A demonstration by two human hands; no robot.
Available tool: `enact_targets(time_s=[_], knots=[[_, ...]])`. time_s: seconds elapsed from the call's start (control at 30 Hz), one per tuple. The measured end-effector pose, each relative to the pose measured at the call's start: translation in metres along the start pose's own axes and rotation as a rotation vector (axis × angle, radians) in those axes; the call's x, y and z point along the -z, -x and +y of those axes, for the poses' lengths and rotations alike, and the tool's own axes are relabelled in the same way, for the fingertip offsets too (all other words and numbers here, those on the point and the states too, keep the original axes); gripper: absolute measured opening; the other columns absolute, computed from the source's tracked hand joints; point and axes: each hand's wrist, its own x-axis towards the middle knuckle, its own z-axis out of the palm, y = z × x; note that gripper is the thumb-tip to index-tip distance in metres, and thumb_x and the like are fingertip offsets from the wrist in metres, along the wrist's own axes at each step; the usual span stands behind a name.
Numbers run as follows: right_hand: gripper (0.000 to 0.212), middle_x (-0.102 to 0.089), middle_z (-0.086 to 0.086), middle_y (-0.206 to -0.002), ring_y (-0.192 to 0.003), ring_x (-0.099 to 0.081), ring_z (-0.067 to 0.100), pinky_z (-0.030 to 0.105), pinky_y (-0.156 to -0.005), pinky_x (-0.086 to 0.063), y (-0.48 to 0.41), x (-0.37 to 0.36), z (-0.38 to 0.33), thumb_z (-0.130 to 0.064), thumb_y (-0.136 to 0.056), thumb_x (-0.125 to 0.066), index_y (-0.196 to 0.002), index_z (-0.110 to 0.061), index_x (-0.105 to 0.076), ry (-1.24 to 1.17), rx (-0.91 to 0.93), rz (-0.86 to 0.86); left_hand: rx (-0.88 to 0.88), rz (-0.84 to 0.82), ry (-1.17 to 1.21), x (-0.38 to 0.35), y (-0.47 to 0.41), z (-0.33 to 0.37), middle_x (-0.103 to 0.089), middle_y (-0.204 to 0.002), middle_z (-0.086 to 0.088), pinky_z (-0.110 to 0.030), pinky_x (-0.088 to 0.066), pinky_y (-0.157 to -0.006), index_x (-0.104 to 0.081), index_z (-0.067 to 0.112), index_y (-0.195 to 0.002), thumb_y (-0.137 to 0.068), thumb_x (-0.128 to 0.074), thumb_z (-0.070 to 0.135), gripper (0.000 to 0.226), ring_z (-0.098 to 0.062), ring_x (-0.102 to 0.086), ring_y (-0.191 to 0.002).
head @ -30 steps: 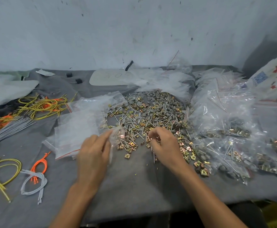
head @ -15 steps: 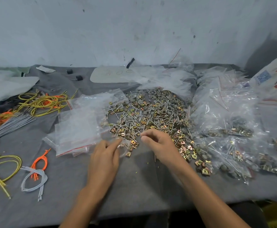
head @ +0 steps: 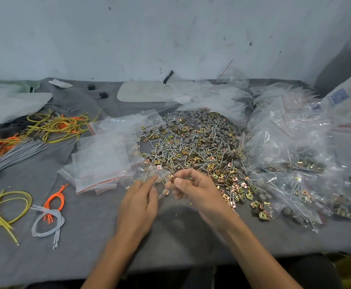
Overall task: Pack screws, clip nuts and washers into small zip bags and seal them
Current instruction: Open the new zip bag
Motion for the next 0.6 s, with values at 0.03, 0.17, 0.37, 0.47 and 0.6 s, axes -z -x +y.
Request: enact_targets(time_s=[0.03,0.17,0.37,0.47,0.6], knots=[[0.006,-0.076,0.011,-0.095,-0.077,-0.064,0.013,0.027,-0.073,-0.053,-0.002,-0.002,0.003,-0.004,-0.097,-0.063,-0.103,-0.004,-0.063,0.066,0.003,0.01,0.002,-0.005,0.011,0.001,0.0,0.0,-0.064,-0.107,-0.003,-0.036,-0.046,-0.089,-0.063,0.02,-0.135,-0.095,-0.041,0.032,0.047,-0.025,-0.059,-0.104],[0.004,-0.069,0.001,-0.082,-0.073,-0.058,0.01,0.034,-0.071,-0.049,-0.011,-0.009,0.019,-0.019,-0.092,-0.072,-0.09,-0.015,-0.07,0.581,0.107,0.08,0.011,0.003,0.066,0.003,-0.001,0.0,-0.066,-0.118,0.003,-0.032,-0.046,-0.093,-0.06,0.025,-0.137,-0.097,-0.044,0.032,0.043,-0.019,-0.06,-0.108],[0.021,-0.047,-0.017,-0.085,-0.079,-0.055,0.01,0.031,-0.07,-0.044,-0.01,-0.017,0.031,-0.04,-0.099,-0.058,-0.115,-0.034,-0.071,1.138,0.313,0.085,0.013,0.029,0.096,-0.002,0.001,-0.004,-0.07,-0.108,0.009,-0.028,-0.049,-0.083,-0.063,0.031,-0.124,-0.097,-0.055,0.027,0.028,-0.015,-0.064,-0.095],[0.017,-0.052,-0.019,-0.086,-0.077,-0.054,0.005,0.03,-0.071,-0.045,-0.012,0.001,0.021,-0.034,-0.097,-0.061,-0.111,-0.034,-0.071,1.092,0.304,0.155,-0.024,0.041,0.059,-0.004,0.0,-0.006,-0.07,-0.115,0.008,-0.03,-0.05,-0.088,-0.068,0.027,-0.121,-0.095,-0.057,0.024,0.028,-0.015,-0.065,-0.102],[0.014,-0.056,-0.012,-0.098,-0.094,-0.057,0.014,0.033,-0.076,-0.047,-0.022,0.041,0.003,-0.032,-0.099,-0.059,-0.107,-0.033,-0.07,1.292,0.164,0.247,-0.016,0.062,0.005,-0.007,-0.001,-0.007,-0.071,-0.104,0.006,-0.027,-0.043,-0.083,-0.07,0.029,-0.117,-0.091,-0.066,0.014,0.031,-0.015,-0.063,-0.094]])
